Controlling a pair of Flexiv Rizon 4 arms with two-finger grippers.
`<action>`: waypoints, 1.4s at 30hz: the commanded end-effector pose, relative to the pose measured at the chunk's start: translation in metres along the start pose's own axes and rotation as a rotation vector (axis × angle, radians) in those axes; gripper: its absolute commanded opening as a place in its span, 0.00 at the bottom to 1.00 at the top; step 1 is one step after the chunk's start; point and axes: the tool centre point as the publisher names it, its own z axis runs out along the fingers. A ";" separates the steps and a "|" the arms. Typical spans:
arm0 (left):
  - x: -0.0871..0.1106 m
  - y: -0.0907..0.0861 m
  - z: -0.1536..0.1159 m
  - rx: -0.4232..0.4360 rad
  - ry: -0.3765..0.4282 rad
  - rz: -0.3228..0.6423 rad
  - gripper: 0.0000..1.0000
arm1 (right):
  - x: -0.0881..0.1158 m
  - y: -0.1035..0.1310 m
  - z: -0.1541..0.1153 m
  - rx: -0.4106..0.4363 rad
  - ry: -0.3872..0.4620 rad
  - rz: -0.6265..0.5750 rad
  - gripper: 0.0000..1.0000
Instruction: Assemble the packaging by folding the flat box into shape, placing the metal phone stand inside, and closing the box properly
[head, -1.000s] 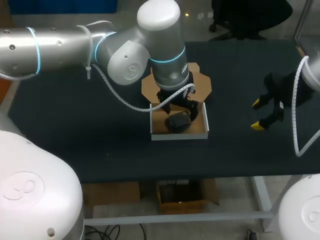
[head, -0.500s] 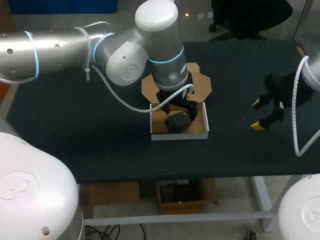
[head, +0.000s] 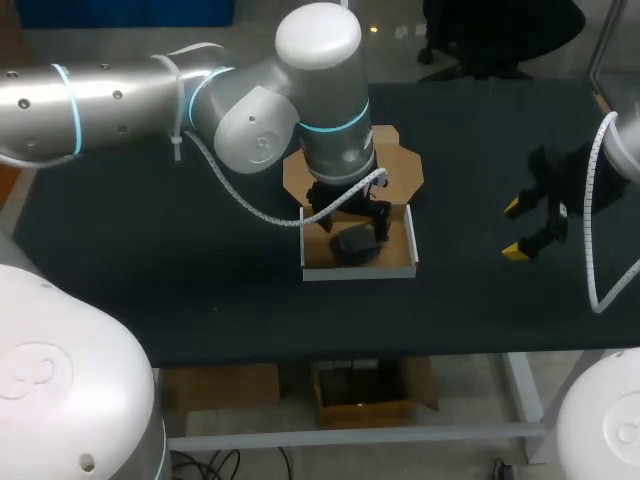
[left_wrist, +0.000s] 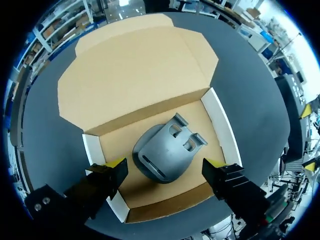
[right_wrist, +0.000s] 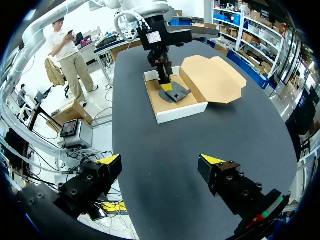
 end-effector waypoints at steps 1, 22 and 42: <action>0.007 -0.004 0.005 -0.011 -0.042 -0.032 1.00 | 0.000 0.000 -0.001 -0.002 0.003 0.000 1.00; 0.018 0.014 0.017 -0.093 -0.015 -0.170 1.00 | 0.000 0.000 -0.001 -0.002 0.003 0.000 1.00; 0.049 0.047 0.018 -0.138 -0.076 -0.230 1.00 | 0.000 0.000 -0.001 -0.002 0.003 0.000 1.00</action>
